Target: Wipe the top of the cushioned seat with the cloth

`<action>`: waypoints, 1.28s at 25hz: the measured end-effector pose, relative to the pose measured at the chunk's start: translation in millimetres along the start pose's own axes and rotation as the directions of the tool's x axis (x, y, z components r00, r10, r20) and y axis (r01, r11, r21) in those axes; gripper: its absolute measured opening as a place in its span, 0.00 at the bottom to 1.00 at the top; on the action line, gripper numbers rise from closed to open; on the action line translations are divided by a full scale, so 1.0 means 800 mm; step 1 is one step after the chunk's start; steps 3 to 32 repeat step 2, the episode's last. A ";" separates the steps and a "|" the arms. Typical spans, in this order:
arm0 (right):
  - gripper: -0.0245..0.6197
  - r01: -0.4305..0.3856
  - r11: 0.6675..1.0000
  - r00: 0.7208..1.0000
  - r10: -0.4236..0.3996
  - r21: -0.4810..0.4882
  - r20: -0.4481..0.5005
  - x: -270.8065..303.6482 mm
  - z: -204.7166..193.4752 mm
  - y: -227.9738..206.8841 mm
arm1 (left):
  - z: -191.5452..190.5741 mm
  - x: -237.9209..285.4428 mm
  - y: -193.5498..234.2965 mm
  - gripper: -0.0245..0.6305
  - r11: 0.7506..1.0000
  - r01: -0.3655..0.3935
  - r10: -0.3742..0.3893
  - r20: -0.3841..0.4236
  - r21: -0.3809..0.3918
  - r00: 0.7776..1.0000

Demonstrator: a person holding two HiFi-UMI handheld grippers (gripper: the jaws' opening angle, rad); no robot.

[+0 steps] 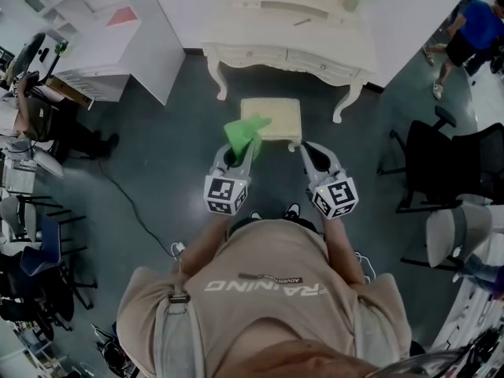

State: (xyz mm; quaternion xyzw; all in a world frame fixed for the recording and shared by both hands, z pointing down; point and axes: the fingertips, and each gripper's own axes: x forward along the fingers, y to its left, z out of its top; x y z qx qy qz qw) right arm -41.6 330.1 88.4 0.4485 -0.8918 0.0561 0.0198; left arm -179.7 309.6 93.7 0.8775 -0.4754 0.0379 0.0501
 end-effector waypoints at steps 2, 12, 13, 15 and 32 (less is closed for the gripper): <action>0.04 -0.004 1.000 1.000 0.004 -0.007 0.005 -0.004 0.003 -0.012 | 0.002 0.009 -0.006 0.11 1.000 -0.009 0.009 0.006 0.000 1.000; 0.04 -0.004 1.000 1.000 0.004 -0.007 0.005 -0.004 0.003 -0.012 | 0.002 0.009 -0.006 0.11 1.000 -0.009 0.009 0.006 0.000 1.000; 0.04 -0.004 1.000 1.000 0.004 -0.007 0.005 -0.004 0.003 -0.012 | 0.002 0.009 -0.006 0.11 1.000 -0.009 0.009 0.006 0.000 1.000; 0.04 -0.004 1.000 1.000 0.004 -0.007 0.005 -0.004 0.003 -0.012 | 0.002 0.009 -0.006 0.11 1.000 -0.009 0.009 0.006 0.000 1.000; 0.04 -0.004 1.000 1.000 0.004 -0.007 0.005 -0.004 0.003 -0.012 | 0.002 0.009 -0.006 0.11 1.000 -0.009 0.009 0.006 0.000 1.000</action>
